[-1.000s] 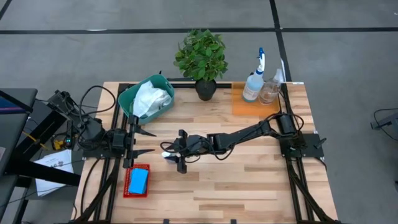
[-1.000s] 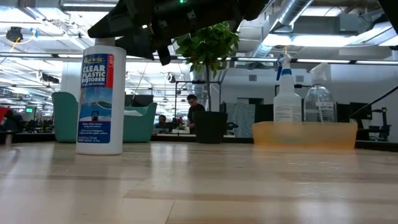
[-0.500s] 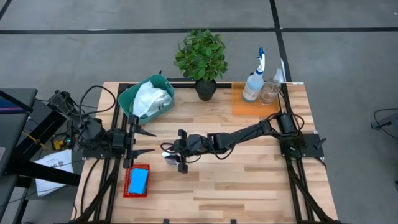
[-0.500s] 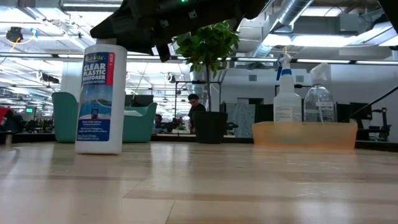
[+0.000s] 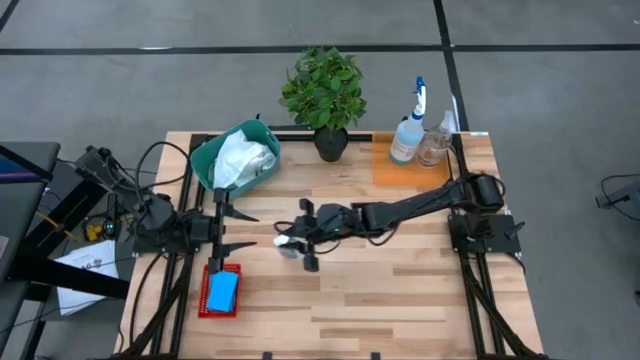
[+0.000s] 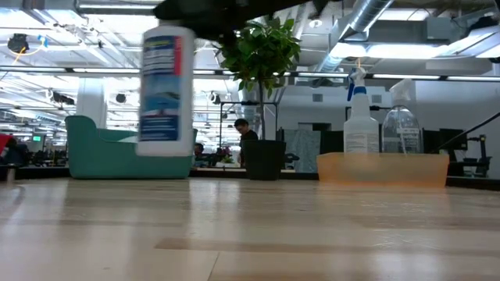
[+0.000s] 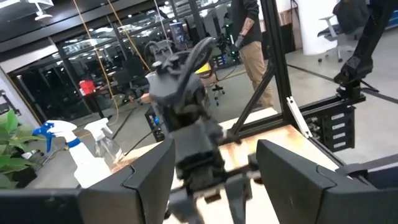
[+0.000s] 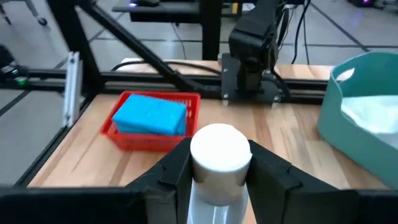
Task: Pick & Place Kitchen Items
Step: Put the clear restorer into the orange bin
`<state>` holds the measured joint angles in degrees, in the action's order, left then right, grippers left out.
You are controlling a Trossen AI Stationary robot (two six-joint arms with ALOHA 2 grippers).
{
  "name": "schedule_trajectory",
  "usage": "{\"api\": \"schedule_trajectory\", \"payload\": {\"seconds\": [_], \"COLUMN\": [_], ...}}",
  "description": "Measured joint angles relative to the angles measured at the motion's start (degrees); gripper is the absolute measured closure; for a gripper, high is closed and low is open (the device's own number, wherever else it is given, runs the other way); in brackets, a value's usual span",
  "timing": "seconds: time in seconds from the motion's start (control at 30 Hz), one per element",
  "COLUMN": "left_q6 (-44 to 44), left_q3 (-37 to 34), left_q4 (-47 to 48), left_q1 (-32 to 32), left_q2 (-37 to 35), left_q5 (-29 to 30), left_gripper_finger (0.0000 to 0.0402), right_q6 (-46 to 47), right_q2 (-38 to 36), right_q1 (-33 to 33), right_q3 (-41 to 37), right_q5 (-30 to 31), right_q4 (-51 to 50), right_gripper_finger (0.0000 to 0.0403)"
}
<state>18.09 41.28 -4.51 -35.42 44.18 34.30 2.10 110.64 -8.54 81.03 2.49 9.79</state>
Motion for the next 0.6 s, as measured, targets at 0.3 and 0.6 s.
{"api": "schedule_trajectory", "payload": {"seconds": [0.3,0.6], "left_q6": [-0.5,-0.7], "left_q3": [0.0,0.0], "left_q4": [-0.4,-0.4], "left_q1": [1.9,2.5], "left_q2": [0.3,1.2], "left_q5": [0.0,0.0], "left_gripper_finger": [0.0181,0.0181], "right_q6": [1.6,5.2], "right_q2": [-17.0,-35.0], "right_q1": [0.0,-1.9], "right_q3": [-18.9,-37.9], "right_q5": [2.3,18.7], "right_q4": [4.3,9.1], "right_gripper_finger": [0.0291,0.0291]}}
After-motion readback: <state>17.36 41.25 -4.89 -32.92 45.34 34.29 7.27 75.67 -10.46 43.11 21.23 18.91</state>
